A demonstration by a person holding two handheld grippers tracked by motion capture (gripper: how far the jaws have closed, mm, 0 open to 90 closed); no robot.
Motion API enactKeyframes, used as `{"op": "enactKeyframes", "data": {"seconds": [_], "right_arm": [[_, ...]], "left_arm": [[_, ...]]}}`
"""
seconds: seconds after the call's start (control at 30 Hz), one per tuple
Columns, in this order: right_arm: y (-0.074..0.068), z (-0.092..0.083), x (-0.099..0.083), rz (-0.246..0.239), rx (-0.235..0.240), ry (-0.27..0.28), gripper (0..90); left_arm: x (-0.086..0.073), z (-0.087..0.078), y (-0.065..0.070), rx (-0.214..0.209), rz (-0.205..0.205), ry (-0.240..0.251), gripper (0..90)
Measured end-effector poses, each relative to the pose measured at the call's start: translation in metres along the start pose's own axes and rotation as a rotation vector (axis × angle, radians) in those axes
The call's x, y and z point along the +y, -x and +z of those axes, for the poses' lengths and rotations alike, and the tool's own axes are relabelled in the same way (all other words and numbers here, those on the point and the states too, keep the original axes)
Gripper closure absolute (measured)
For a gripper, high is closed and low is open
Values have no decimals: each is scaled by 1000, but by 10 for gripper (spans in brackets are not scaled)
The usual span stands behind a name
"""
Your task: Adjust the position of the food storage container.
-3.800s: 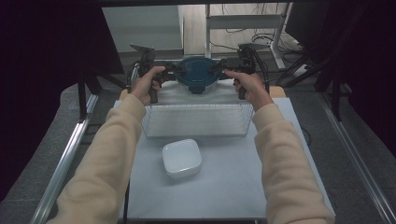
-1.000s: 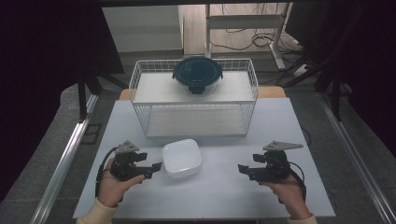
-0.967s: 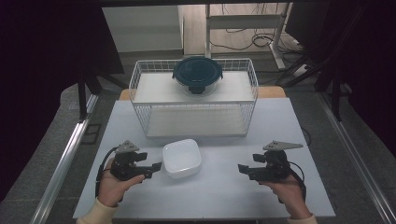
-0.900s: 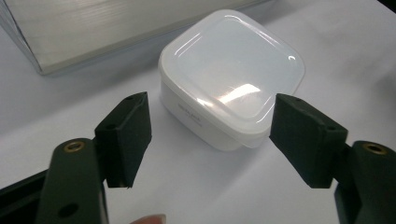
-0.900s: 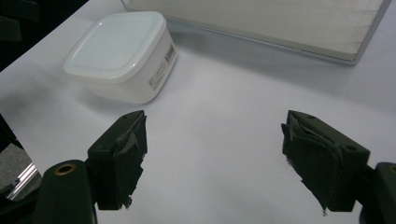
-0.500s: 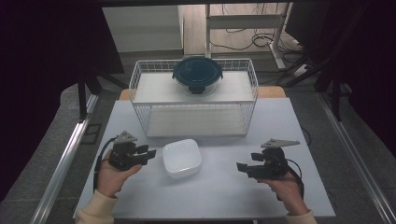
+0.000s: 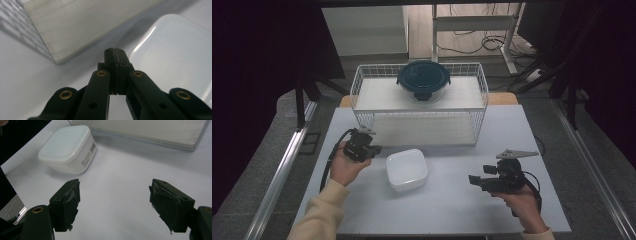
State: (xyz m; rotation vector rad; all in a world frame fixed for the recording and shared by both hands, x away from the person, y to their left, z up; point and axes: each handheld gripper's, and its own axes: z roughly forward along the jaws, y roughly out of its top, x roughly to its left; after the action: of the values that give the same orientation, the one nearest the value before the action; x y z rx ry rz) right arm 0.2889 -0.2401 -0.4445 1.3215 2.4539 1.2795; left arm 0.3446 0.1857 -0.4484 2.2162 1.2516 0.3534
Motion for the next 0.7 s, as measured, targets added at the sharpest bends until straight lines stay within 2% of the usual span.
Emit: {"op": "enactKeyframes", "data": {"seconds": [0.07,0.13,0.17,0.2,0.3,0.37,0.53,0.67,0.7], "right_arm": [[1,2,0,16,7,-13,248],[2,4,-1,24,10,-24,248],[2,5,-1,26,12,-27,248],[2,5,-2,26,13,-30,248],[0,7,-2,18,12,-35,248],[0,7,-2,18,13,-34,248],[1,5,-2,25,14,-30,248],[2,5,-2,31,17,-32,248],[3,5,-2,30,16,-32,249]], "left_arm": [[5,9,0,10,30,-33,900],[7,17,0,-4,19,-42,900],[7,21,-1,-6,32,-49,900],[8,24,-1,-6,22,-56,900],[8,31,-2,-8,33,-78,900],[7,36,-2,-23,39,-91,900],[9,40,-1,-68,30,-98,900],[8,41,-1,-69,41,-111,900],[8,41,-1,-70,31,-114,900]]}}
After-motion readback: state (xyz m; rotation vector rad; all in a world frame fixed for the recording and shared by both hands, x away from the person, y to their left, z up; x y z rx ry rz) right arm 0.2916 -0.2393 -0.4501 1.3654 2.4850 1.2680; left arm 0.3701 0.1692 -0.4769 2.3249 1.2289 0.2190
